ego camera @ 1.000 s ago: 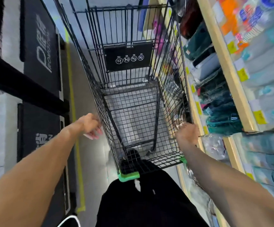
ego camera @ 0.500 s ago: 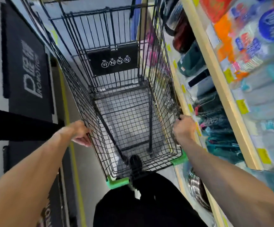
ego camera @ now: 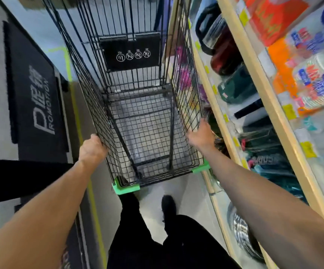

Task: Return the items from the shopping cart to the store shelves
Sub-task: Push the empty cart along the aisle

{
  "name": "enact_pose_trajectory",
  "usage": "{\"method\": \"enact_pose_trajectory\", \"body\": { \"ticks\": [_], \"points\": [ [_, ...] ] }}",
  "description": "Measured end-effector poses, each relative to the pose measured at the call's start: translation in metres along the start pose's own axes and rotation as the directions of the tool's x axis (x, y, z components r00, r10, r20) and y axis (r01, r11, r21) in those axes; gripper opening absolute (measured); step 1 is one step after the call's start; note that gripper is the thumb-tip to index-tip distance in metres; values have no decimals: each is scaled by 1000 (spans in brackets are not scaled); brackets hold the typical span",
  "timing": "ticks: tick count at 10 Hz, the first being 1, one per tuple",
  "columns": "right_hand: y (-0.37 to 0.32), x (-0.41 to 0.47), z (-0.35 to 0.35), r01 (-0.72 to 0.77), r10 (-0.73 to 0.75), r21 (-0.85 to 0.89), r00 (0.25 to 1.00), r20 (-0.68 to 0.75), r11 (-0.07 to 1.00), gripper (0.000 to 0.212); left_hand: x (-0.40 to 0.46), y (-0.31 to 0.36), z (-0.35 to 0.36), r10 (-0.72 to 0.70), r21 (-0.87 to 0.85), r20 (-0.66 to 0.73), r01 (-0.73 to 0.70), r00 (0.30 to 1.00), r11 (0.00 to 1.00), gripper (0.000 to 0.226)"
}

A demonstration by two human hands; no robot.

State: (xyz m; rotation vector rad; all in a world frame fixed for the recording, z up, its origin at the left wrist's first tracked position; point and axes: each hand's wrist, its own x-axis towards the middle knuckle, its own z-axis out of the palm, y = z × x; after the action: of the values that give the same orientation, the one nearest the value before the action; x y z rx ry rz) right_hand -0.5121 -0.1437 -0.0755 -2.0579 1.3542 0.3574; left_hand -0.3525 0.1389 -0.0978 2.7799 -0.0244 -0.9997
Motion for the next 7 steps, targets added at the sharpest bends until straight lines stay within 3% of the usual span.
{"method": "enact_pose_trajectory", "body": {
  "ticks": [4,5,6,7],
  "points": [
    [-79,33,18,-121,120,215,993,16,969,81,95,29,-77,65,289,-33,-53,997,956,33],
    [-77,35,5,-81,86,285,996,-5,955,69,114,23,-88,124,357,12,-120,992,926,10],
    [-56,27,-24,-9,61,351,988,-139,936,37,190,32,-67,156,417,147,-204,977,886,20],
    [-25,9,-66,131,104,525,913,-394,841,19,168,141,-78,110,406,349,-255,931,878,46]
  ]
}}
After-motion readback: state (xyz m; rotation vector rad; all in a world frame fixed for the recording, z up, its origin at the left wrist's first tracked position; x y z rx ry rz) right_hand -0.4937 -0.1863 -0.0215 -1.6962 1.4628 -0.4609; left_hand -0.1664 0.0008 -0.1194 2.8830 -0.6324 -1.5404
